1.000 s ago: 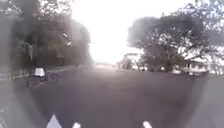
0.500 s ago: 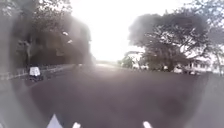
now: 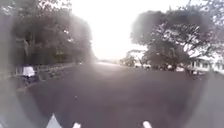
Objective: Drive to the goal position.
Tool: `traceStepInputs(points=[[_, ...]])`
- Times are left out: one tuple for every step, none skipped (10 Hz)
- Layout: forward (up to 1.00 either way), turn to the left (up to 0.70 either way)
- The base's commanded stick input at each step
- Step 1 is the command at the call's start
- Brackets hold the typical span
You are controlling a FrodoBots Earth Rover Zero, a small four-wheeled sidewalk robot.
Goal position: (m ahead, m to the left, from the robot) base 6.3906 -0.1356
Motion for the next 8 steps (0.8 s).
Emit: traceStepInputs(points=[[0.70, 0.00], [0.70, 0.00], [0.70, 0.00], [0.70, 0.00], [0.70, 0.00], [0.70, 0.00], [0.70, 0.00], [0.70, 0.00]])
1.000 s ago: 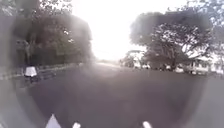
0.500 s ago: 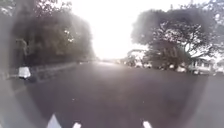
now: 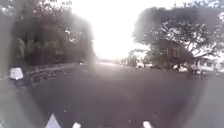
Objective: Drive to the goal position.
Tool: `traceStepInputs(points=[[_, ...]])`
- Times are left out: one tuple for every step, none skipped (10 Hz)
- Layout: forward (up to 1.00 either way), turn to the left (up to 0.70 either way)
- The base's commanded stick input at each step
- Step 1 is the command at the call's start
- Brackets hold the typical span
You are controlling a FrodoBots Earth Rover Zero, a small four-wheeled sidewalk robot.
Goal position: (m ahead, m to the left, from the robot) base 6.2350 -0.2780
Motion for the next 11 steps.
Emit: traceStepInputs(points=[[0.70, 0.00], [0.70, 0.00], [0.70, 0.00], [0.70, 0.00], [0.70, 0.00], [0.70, 0.00], [0.70, 0.00], [0.70, 0.00], [0.70, 0.00], [0.70, 0.00], [0.70, 0.00]])
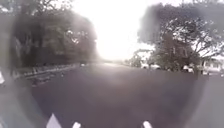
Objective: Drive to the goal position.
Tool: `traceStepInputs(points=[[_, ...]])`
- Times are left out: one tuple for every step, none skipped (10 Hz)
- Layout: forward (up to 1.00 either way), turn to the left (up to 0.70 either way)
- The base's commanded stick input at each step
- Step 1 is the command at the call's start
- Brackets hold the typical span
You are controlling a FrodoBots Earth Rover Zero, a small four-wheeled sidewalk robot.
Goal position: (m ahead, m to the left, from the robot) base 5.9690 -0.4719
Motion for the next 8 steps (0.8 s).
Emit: traceStepInputs(points=[[0.70, 0.00], [0.70, 0.00], [0.70, 0.00], [0.70, 0.00], [0.70, 0.00], [0.70, 0.00], [0.70, 0.00], [0.70, 0.00]])
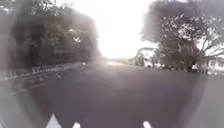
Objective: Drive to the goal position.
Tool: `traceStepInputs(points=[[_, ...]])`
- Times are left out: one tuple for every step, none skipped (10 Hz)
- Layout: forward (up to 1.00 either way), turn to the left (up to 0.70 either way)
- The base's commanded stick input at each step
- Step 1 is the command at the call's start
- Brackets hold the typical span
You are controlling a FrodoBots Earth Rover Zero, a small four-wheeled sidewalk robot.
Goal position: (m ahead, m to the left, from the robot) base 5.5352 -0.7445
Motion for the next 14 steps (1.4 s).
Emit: traceStepInputs(points=[[0.70, 0.00], [0.70, 0.00], [0.70, 0.00], [0.70, 0.00], [0.70, 0.00], [0.70, 0.00], [0.70, 0.00], [0.70, 0.00], [0.70, 0.00], [0.70, 0.00], [0.70, 0.00], [0.70, 0.00], [0.70, 0.00], [0.70, 0.00]])
